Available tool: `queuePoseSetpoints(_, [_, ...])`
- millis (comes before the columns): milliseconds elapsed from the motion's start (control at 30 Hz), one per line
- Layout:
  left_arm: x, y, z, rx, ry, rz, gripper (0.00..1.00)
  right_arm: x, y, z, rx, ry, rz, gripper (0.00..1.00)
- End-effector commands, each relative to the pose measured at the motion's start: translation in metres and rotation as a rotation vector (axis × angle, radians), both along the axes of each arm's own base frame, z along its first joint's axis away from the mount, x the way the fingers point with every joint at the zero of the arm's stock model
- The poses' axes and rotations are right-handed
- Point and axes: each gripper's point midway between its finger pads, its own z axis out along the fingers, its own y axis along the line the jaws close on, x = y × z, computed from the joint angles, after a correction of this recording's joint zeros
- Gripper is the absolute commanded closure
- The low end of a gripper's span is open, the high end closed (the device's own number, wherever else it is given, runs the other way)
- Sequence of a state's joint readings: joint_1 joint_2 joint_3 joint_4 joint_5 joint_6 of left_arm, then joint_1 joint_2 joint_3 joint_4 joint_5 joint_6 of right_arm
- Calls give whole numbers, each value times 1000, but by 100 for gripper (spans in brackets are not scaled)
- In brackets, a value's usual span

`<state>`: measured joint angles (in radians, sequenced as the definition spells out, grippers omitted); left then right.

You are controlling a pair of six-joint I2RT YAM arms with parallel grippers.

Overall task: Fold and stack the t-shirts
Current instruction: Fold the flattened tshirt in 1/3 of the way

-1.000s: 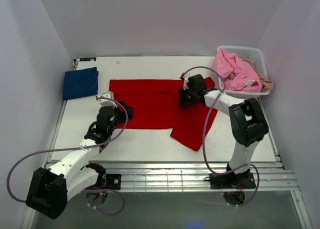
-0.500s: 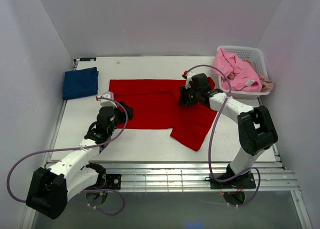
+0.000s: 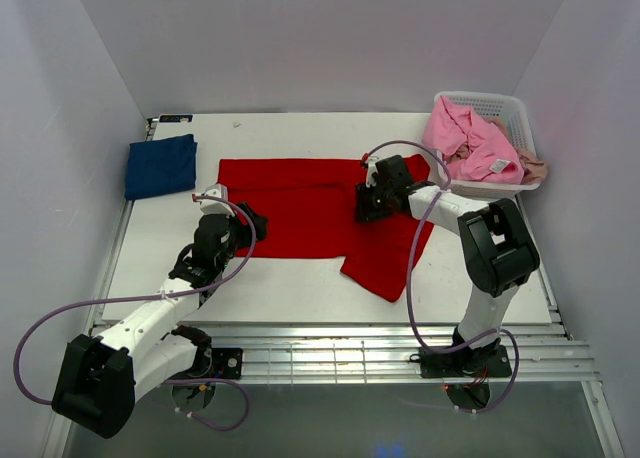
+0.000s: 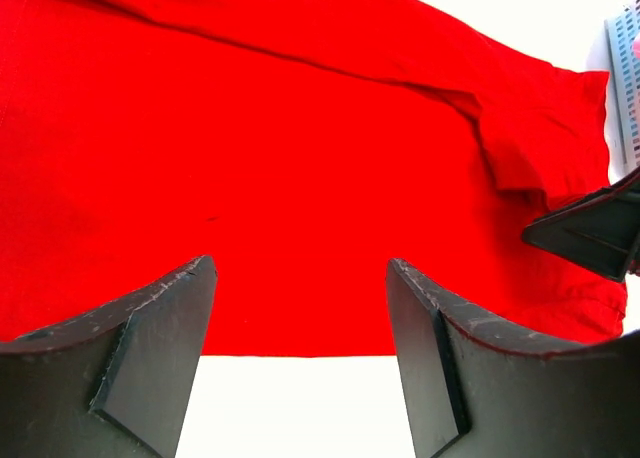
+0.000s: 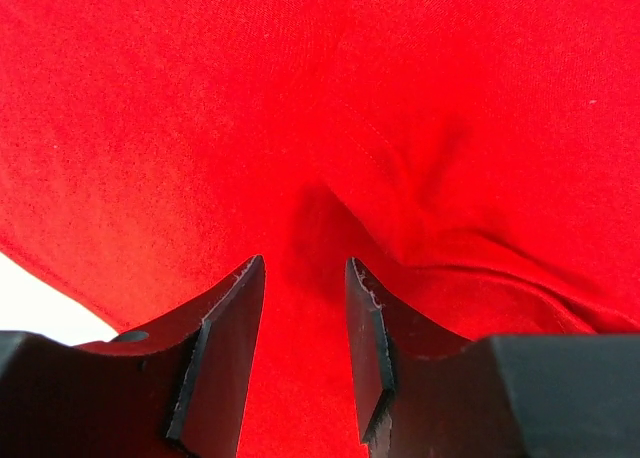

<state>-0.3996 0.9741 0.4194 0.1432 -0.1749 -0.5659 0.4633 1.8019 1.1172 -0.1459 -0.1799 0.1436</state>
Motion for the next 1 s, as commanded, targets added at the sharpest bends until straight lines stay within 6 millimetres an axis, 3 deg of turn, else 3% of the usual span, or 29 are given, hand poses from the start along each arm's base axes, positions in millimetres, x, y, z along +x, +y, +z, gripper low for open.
queuePoseSetpoints(0, [1, -1, 3, -5, -15, -3, 21, 19, 16, 16, 50, -52, 10, 55])
queuePoseSetpoints(533, [3, 2, 1, 16, -14, 8, 19, 49, 27, 20, 45, -93, -4, 55])
queuePoseSetpoints(867, [3, 5, 8, 25, -37, 17, 18, 58, 27, 11, 20, -89, -13, 55])
queuePoseSetpoints(967, [2, 6, 7, 31, -35, 20, 18, 60, 26, 6, 10, -85, -15, 63])
